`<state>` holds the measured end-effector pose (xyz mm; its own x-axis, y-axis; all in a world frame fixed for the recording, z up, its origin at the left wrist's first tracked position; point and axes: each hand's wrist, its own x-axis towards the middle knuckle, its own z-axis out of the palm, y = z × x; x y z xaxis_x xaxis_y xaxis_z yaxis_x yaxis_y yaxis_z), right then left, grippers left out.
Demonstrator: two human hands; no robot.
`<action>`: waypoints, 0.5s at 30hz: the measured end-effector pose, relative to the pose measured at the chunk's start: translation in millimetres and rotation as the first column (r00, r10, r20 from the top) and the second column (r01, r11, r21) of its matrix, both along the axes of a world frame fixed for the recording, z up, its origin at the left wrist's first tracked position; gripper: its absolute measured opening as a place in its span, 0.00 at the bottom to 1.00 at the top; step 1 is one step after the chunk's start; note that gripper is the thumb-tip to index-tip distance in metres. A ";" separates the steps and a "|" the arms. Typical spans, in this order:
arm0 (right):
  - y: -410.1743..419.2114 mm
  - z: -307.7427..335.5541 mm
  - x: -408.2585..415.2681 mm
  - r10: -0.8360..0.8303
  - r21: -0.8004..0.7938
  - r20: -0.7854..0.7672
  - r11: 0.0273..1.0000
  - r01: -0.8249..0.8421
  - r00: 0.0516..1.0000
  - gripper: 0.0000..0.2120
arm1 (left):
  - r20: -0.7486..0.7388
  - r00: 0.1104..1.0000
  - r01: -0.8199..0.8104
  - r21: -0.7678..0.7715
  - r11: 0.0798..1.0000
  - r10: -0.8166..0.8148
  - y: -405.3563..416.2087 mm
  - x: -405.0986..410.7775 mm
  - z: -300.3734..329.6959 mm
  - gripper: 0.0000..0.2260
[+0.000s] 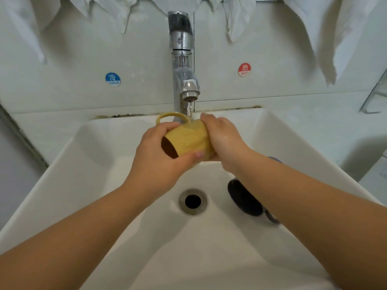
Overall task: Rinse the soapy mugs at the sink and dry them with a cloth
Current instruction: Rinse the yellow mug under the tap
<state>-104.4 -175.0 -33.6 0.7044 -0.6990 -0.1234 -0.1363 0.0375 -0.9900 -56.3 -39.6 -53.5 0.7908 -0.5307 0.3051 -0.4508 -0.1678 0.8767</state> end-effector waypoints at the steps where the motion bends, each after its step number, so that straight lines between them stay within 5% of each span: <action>1: -4.7 1.1 -1.3 0.036 0.062 -0.009 0.997 -0.035 0.999 0.16 | -0.005 1.000 0.007 -0.006 1.000 -0.007 -0.2 0.4 -0.2 0.26; 4: -12.7 5.4 -6.6 0.251 0.192 0.029 0.949 -0.252 0.967 0.12 | 0.004 1.000 0.026 -0.042 0.999 -0.026 2.4 3.1 -0.4 0.22; 6: -11.1 3.8 -7.1 0.371 0.141 0.013 0.919 -0.369 0.929 0.19 | 0.008 0.999 0.040 -0.081 0.996 -0.040 4.2 4.4 0.1 0.18; 8: -5.1 1.3 -5.0 0.350 0.055 -0.010 0.935 -0.349 0.937 0.26 | -0.022 0.999 0.037 -0.130 0.991 -0.041 3.2 5.1 0.0 0.13; 11: 5.4 -1.2 -1.9 0.243 0.002 0.038 0.970 -0.243 0.969 0.21 | -0.088 0.996 -0.023 -0.219 0.975 0.004 -1.2 7.7 1.8 0.04; 15: 9.9 -4.4 1.0 0.216 -0.079 0.113 0.975 -0.208 0.970 0.14 | -0.124 0.992 -0.055 -0.256 0.965 0.024 -3.9 10.3 1.5 0.08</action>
<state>-103.4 -165.1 -38.0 0.8441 -0.5361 0.0121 -0.0145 -0.0454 -0.9989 -46.0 -43.6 -52.0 0.8483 -0.4138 0.3304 -0.3384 0.0562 0.9393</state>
